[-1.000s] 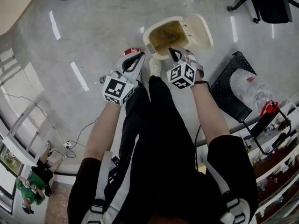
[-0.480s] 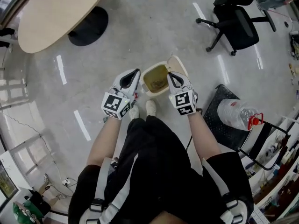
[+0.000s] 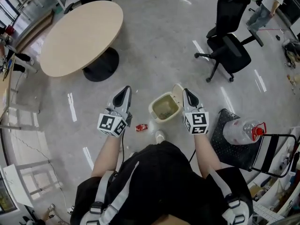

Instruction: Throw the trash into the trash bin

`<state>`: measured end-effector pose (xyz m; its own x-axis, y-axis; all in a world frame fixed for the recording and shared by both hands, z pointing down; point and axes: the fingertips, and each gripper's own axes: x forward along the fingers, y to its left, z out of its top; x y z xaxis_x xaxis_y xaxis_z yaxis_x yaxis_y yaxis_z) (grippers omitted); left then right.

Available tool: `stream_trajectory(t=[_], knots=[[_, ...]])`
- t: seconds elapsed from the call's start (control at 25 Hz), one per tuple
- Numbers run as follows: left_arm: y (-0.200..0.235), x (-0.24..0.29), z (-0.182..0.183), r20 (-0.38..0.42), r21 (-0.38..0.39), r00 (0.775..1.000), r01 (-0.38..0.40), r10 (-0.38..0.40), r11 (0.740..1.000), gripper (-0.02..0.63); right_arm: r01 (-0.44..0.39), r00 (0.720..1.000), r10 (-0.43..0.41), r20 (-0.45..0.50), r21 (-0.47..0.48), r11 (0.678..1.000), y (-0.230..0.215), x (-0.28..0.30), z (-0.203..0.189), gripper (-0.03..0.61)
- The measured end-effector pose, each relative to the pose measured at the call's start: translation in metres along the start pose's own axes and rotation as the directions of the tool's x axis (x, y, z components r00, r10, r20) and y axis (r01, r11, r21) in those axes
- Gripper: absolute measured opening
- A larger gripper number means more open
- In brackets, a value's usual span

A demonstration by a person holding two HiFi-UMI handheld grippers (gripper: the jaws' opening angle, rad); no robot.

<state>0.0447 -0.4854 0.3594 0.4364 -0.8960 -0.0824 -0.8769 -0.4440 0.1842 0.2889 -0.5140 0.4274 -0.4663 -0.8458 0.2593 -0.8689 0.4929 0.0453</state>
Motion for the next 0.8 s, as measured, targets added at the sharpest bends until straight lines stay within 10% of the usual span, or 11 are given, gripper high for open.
stream_trajectory(t=[0.8], knots=[[0.003,-0.204,0.061,0.018,0.023,0.991,0.135,-0.135,0.991,-0.001,0.1,0.969,-0.134,0.207,0.168,0.981,0.186,-0.156,0.06,0.006]])
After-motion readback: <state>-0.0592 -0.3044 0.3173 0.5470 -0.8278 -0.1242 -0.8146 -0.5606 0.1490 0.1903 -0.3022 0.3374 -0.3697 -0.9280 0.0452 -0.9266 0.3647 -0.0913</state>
